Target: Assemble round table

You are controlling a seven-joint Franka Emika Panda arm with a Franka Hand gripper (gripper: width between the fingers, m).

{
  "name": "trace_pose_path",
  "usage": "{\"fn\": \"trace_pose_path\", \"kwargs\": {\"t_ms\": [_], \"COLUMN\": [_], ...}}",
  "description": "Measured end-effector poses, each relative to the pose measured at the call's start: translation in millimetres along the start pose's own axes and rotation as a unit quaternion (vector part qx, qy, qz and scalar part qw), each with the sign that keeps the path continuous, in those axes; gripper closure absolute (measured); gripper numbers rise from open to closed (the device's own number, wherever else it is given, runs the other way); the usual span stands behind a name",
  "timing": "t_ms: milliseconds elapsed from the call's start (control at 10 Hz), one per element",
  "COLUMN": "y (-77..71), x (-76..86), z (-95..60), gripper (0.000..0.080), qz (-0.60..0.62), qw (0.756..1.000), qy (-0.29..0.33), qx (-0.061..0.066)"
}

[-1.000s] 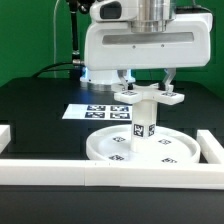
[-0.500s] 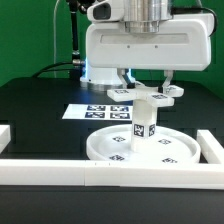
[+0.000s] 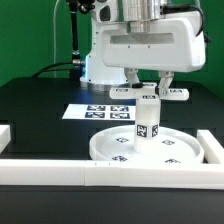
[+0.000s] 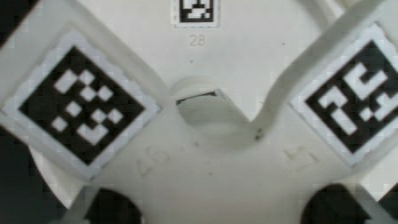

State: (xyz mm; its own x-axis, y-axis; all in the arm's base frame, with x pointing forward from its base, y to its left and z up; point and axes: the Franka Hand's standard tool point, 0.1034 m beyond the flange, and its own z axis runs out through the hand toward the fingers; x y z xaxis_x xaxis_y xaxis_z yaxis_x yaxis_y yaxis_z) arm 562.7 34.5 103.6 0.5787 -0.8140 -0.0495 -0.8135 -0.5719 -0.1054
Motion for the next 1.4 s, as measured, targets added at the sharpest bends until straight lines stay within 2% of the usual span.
{"fn": "trace_pose_path", "kwargs": {"t_ms": [400, 500, 900, 1200, 1400], "y": [-0.6, -1.4, -0.7, -0.1, -0.1], "x": [-1.3, -1.6, 0.6, -0.6, -0.6], "z": [0.5, 0.5, 0.5, 0.6, 0.9], "gripper": [0.0354, 0.0354, 0.0354, 0.0353, 0.0353], "qz": [0.092, 0.137, 0.346, 0.506, 0.621], "qw": [0.996, 0.991, 0.937, 0.86, 0.78], "qy": [-0.001, -0.003, -0.007, -0.013, -0.026], "qx": [0.001, 0.005, 0.042, 0.067, 0.076]}}
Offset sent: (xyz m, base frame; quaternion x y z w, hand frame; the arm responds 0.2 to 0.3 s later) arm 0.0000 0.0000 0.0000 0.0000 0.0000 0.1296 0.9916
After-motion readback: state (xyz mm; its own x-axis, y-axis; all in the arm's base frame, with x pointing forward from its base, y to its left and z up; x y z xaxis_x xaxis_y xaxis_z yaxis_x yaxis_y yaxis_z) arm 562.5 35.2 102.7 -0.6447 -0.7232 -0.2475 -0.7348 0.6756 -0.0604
